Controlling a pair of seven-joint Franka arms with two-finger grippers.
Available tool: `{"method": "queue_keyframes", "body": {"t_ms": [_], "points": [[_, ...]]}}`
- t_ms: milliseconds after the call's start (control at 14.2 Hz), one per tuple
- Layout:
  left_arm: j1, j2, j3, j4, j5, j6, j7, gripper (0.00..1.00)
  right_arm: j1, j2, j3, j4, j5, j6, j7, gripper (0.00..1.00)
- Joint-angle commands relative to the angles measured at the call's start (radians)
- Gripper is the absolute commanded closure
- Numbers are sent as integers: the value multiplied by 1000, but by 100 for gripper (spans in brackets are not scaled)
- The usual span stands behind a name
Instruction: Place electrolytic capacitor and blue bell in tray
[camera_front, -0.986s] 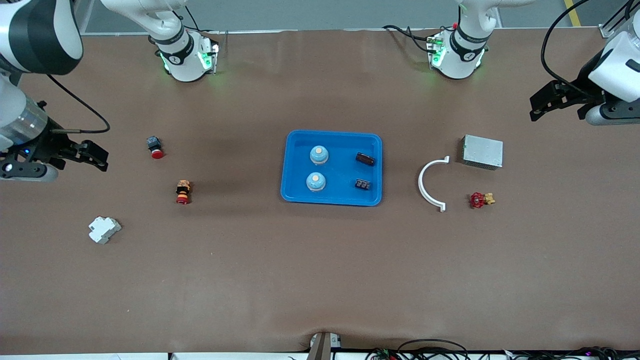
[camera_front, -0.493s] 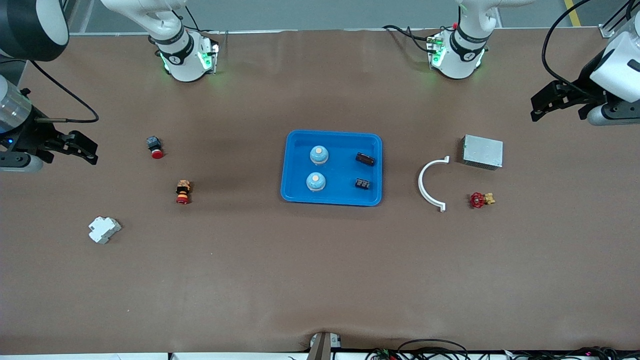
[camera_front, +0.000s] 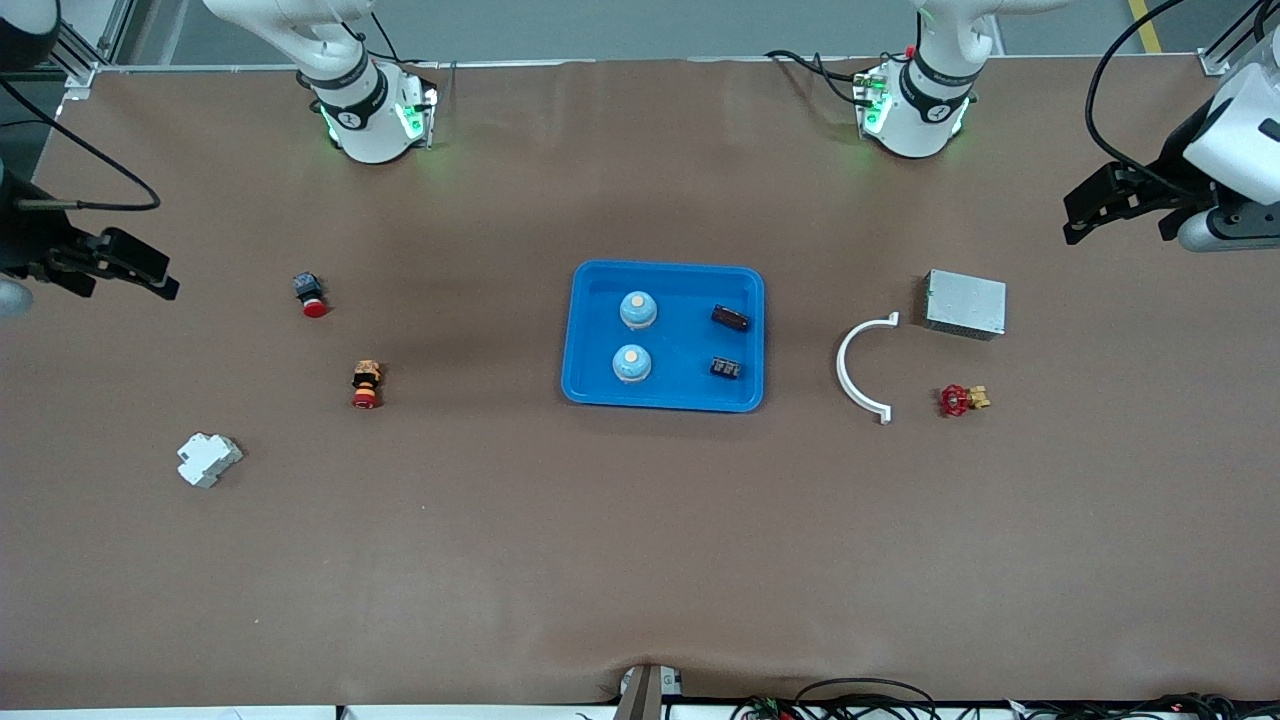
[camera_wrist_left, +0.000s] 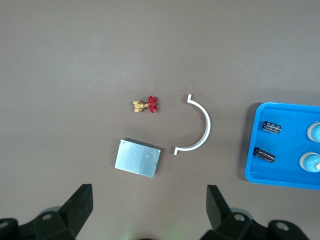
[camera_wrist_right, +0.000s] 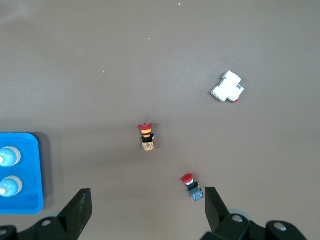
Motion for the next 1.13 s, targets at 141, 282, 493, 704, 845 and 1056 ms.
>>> {"method": "queue_keyframes", "body": {"t_ms": [141, 282, 493, 704, 845, 1056], "points": [[4, -13, 3, 7, 0, -2, 4, 0, -13, -4, 12, 42, 17, -55, -13, 0], [6, -10, 1, 23, 0, -2, 9, 0, -13, -7, 12, 42, 17, -55, -13, 0], [7, -11, 6, 23, 0, -2, 16, 0, -13, -7, 12, 42, 17, -58, -11, 0], [6, -11, 7, 23, 0, -8, 15, 0, -9, -7, 20, 52, 5, -62, -7, 0], [7, -11, 7, 23, 0, -19, 16, 0, -9, -4, 20, 75, 3, -110, -5, 0], [4, -11, 4, 24, 0, -42, 13, 0, -6, -7, 20, 100, -15, -156, -7, 0]]}}
